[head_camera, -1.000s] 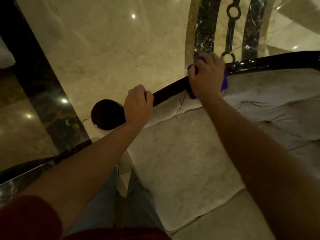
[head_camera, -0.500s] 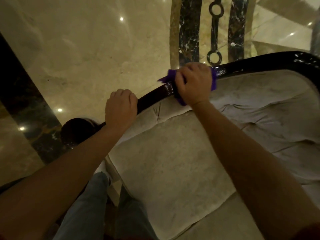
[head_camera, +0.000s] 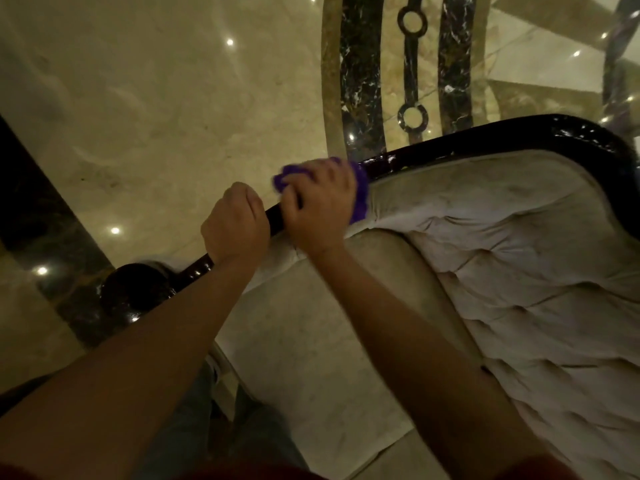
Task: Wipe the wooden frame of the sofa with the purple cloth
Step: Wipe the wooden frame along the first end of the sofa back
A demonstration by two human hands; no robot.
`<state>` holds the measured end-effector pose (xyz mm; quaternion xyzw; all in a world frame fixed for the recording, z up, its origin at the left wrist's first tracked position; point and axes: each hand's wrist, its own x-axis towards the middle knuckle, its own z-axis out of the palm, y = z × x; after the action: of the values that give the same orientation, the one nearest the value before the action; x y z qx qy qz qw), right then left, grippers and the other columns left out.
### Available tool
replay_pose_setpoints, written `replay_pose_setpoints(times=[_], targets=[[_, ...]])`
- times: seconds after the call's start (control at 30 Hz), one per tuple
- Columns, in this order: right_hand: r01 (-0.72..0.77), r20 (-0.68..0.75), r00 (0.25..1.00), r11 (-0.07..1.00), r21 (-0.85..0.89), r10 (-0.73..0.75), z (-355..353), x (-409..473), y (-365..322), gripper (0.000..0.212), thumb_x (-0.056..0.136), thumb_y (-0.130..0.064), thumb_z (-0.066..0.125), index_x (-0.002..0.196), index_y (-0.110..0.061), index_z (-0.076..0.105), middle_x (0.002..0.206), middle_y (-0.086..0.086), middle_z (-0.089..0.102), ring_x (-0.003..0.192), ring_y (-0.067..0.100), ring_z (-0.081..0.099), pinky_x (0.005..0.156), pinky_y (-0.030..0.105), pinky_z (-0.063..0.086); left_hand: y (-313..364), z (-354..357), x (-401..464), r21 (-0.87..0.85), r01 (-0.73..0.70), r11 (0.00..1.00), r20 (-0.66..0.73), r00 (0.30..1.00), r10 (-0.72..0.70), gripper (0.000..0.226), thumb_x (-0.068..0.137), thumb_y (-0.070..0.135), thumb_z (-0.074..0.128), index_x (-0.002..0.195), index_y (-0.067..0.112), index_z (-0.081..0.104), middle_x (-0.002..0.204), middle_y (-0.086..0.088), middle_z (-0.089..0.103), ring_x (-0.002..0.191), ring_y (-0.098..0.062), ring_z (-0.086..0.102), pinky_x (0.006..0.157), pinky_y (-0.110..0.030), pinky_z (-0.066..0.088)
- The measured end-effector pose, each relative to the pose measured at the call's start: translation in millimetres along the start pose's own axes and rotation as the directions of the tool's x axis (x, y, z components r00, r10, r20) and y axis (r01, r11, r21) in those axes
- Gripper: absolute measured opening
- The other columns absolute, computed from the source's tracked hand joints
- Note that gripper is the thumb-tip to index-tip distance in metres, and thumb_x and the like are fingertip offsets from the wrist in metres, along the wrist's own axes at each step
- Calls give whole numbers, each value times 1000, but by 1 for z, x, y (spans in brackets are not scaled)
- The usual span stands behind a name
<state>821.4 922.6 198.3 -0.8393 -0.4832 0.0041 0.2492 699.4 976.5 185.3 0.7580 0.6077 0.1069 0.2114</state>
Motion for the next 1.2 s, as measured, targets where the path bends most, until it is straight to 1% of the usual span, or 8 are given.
replay_pose_setpoints(times=[0.07, 0.2, 0.37, 0.53, 0.77, 0.97, 1.1, 1.2], targets=[[113, 35, 993, 992, 54, -115, 9, -14, -13, 16, 89, -28, 66, 90, -19, 79, 106, 6, 75, 112, 29, 63, 119, 49, 31, 0, 0, -1, -36, 28, 999, -19, 999, -29, 30, 105, 29, 35, 98, 10, 57, 89, -11, 64, 71, -31, 59, 60, -36, 37], [340, 146, 932, 940, -39, -331, -10, 19, 49, 26, 97, -35, 58, 102, -18, 77, 104, 9, 72, 103, 31, 64, 103, 48, 41, 1, 0, -3, -78, 6, 997, -65, 998, -11, 27, 104, 22, 38, 99, 8, 61, 92, -12, 65, 74, -30, 60, 61, -36, 38], [106, 54, 994, 932, -346, -93, -60, 78, 159, 38, 105, -42, 44, 98, -18, 72, 104, 10, 70, 104, 32, 60, 103, 48, 41, 6, -3, -4, -74, 34, 997, 7, 999, -34, 30, 105, 19, 38, 99, 5, 64, 94, -13, 66, 79, -31, 62, 65, -43, 46], [-162, -68, 986, 945, -285, 149, -28, 54, 93, 32, 98, -34, 53, 93, -14, 77, 110, 10, 71, 116, 32, 61, 121, 53, 32, 4, -3, -2, -50, 53, 997, 31, 998, -51, 31, 105, 20, 37, 99, 4, 63, 95, -15, 67, 81, -33, 62, 68, -44, 46], [-14, -63, 998, 996, 87, 20, 14, -17, -23, 14, 86, -24, 68, 83, -15, 79, 105, 10, 75, 114, 33, 64, 121, 54, 31, 4, 1, 2, 26, 103, 994, 38, 994, -104, 33, 106, 30, 32, 99, 10, 58, 93, -11, 63, 73, -26, 53, 64, -38, 35], [339, -45, 941, 940, 38, -337, -1, 9, 51, 22, 93, -34, 68, 100, -17, 80, 107, 11, 75, 104, 35, 69, 103, 50, 45, 7, 2, -1, 55, 115, 992, 26, 993, -116, 31, 105, 24, 36, 96, 7, 61, 81, -4, 50, 72, -22, 43, 65, -35, 25], [200, -142, 967, 977, -79, -210, -19, 44, 109, 22, 96, -36, 65, 95, -20, 80, 99, 7, 74, 97, 34, 68, 99, 47, 46, 5, 1, -1, 57, 97, 994, 36, 994, -99, 30, 103, 21, 39, 90, 5, 61, 73, -7, 50, 66, -26, 44, 61, -34, 26], [112, -178, 976, 990, -91, -127, -21, 50, 111, 21, 93, -32, 66, 88, -18, 80, 93, 7, 75, 95, 33, 68, 103, 48, 46, 5, 1, -1, 66, 78, 995, 36, 996, -81, 30, 103, 21, 40, 89, 5, 62, 71, -9, 51, 65, -27, 45, 61, -34, 27]])
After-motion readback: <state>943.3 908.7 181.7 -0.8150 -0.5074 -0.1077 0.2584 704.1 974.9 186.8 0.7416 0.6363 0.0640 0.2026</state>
